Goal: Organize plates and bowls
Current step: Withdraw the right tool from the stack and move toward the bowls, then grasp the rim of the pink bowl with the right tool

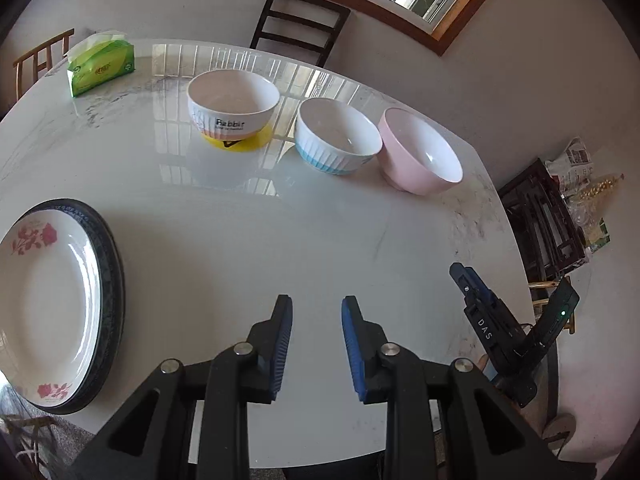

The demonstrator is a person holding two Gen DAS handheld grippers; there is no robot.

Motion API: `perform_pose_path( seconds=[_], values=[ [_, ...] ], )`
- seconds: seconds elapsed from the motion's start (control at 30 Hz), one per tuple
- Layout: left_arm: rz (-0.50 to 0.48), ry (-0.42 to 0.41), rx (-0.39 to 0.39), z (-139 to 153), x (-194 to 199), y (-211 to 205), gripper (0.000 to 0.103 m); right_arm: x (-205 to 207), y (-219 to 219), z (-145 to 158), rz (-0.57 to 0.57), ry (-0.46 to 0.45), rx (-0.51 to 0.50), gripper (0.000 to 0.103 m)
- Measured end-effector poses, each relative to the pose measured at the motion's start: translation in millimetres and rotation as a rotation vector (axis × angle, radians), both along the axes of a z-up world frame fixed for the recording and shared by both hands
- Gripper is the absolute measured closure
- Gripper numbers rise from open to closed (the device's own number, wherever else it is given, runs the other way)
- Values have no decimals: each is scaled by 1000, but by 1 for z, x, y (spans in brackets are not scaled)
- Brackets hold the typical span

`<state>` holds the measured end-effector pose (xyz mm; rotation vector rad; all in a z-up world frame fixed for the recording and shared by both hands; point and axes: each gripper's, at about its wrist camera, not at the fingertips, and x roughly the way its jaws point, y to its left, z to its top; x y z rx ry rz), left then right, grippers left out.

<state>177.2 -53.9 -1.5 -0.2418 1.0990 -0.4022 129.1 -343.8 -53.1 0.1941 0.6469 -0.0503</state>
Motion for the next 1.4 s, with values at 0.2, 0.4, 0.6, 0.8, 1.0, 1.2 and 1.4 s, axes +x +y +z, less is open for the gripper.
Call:
perform_pose_path(
  seconds=[0.2, 0.4, 0.6, 0.8, 1.0, 1.2, 1.4],
  values=[
    [-106, -20, -16, 32, 54, -62, 77, 5, -40, -3, 8, 54, 129, 72],
    [-169, -112, 38, 60, 136, -110, 74, 32, -80, 21, 24, 73, 253, 70],
    [-227, -29, 40, 39, 212, -153, 72, 73, -108, 39, 26, 114, 356, 61],
    [-220, 32, 103, 12, 253, -173, 72, 110, -110, 45, 25, 143, 373, 60],
    [-223, 34, 187, -6, 268, -184, 72, 144, -109, 42, 5, 195, 332, 60],
    [-239, 52, 224, -20, 269, -190, 72, 160, -107, 36, 3, 230, 346, 60],
    [-235, 48, 238, -27, 267, -197, 72, 175, -104, 26, 5, 285, 340, 61]
  ],
)
